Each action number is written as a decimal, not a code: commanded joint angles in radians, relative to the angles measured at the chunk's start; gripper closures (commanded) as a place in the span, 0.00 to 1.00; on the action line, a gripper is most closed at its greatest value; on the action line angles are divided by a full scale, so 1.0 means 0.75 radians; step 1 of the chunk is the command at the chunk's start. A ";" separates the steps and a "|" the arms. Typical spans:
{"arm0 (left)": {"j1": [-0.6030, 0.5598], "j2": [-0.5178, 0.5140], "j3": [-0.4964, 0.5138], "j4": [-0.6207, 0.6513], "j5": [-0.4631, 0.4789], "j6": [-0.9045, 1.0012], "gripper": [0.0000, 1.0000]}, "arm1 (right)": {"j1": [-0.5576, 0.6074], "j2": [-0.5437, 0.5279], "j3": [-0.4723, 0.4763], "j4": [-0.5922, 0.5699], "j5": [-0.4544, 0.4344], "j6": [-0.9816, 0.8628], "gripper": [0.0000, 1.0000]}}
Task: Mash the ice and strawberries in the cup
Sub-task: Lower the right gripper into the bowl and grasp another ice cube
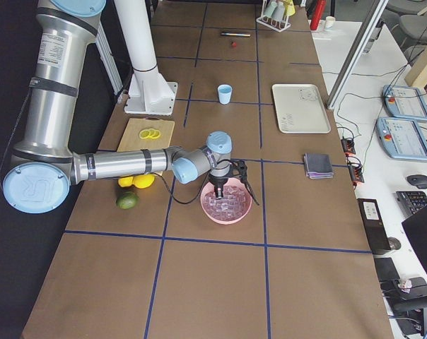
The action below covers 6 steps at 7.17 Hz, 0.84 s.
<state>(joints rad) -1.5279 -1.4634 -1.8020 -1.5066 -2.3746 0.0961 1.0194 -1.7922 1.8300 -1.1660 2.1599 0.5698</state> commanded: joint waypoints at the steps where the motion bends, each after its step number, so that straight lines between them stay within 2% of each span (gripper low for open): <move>1: 0.000 0.000 -0.001 -0.002 0.000 0.001 0.00 | 0.003 -0.003 0.008 0.000 0.008 -0.003 0.97; 3: 0.000 -0.002 -0.003 -0.002 0.000 0.001 0.00 | 0.017 -0.001 0.081 -0.032 0.034 -0.007 0.97; 4: 0.000 -0.002 -0.005 -0.002 0.000 0.001 0.00 | 0.076 0.013 0.191 -0.176 0.085 -0.003 0.99; 5: 0.000 -0.002 -0.007 -0.002 0.000 0.001 0.00 | 0.087 0.023 0.364 -0.330 0.074 0.001 0.98; 6: 0.000 -0.002 -0.007 0.000 0.000 0.001 0.00 | 0.099 0.143 0.395 -0.388 0.076 0.017 0.99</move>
<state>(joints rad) -1.5279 -1.4649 -1.8062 -1.5076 -2.3746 0.0967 1.0786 -1.7576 2.0556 -1.3730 2.2133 0.5723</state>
